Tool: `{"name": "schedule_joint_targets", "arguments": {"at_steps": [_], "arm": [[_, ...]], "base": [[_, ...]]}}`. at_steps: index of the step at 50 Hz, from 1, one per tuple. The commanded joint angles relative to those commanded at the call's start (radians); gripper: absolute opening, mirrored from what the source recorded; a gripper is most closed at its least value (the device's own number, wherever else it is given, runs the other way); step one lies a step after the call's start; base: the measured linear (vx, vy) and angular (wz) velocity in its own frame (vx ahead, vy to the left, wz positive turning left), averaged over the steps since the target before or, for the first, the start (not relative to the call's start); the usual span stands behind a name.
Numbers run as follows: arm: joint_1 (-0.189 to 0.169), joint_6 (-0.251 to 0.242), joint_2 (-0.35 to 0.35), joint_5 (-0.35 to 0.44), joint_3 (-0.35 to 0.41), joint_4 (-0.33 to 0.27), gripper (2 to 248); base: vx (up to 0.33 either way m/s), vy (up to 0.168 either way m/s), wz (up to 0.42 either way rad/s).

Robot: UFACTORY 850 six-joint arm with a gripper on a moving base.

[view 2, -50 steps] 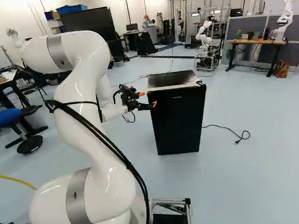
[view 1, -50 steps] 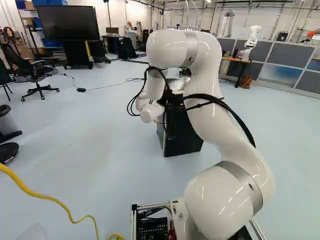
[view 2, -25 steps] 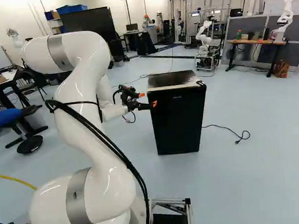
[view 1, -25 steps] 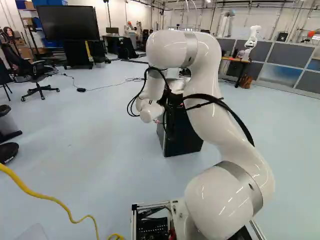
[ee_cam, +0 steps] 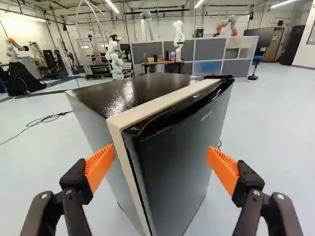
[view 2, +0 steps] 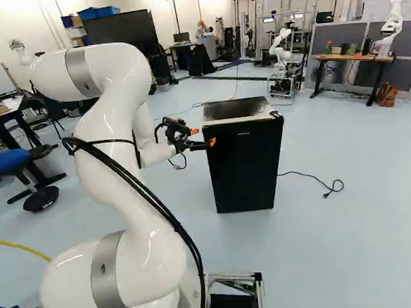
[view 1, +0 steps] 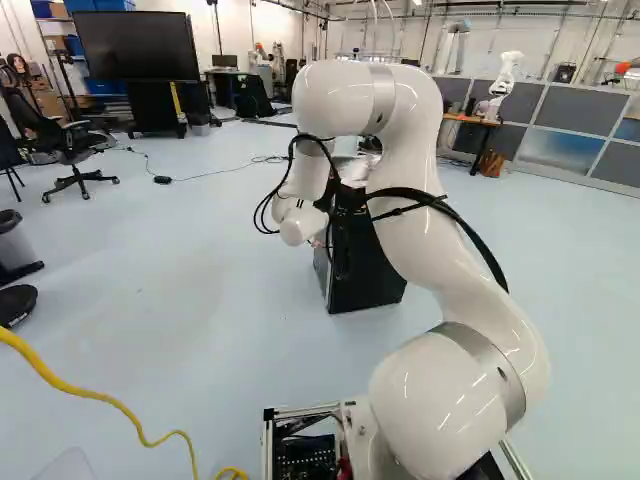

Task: Grab a drink from the fridge

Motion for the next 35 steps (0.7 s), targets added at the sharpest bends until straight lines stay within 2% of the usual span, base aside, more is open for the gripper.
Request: {"name": "schedule_joint_targets", "arguments": {"at_steps": [35], "arm": [[-0.007,0.000,-0.009,0.000,-0.015,0.000,247]], "base": [[0.000,0.000,0.000]]}}
